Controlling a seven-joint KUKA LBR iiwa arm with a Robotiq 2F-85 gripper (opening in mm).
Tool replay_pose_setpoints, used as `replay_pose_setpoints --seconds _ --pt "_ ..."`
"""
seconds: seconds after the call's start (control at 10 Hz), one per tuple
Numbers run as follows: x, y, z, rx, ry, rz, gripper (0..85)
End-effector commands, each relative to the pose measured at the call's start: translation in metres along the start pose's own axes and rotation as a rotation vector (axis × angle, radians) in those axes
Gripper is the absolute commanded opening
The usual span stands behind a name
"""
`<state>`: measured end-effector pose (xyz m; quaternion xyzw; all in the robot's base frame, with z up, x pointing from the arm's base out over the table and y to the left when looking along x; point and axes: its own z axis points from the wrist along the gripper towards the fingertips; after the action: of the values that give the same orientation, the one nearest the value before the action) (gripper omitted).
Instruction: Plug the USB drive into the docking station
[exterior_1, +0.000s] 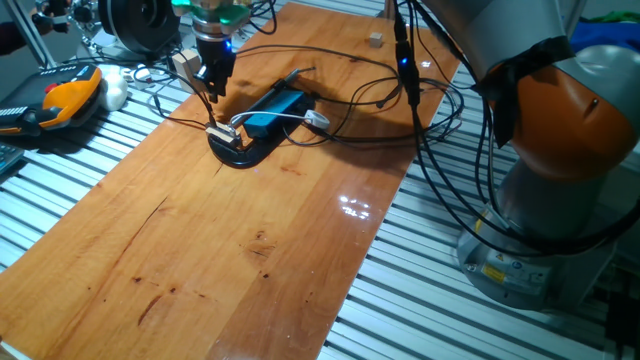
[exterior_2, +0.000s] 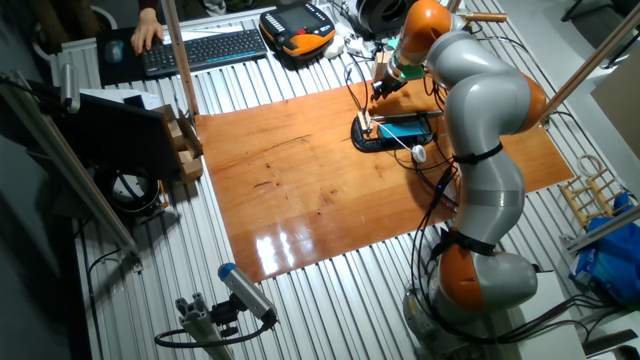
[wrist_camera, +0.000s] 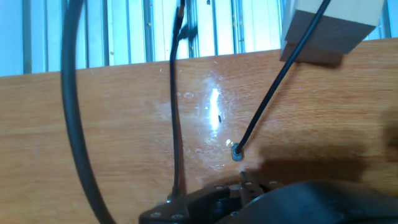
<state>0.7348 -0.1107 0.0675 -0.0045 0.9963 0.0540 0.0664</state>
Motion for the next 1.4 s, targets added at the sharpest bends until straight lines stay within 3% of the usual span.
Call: replay_pose_setpoints --seconds 0.0,1.3 --pt "0.000 0.000 0.002 -0.003 -0.001 -0.001 34.0" --pt "-0.005 -0.001 0.012 -0.003 -0.003 -0.018 34.0"
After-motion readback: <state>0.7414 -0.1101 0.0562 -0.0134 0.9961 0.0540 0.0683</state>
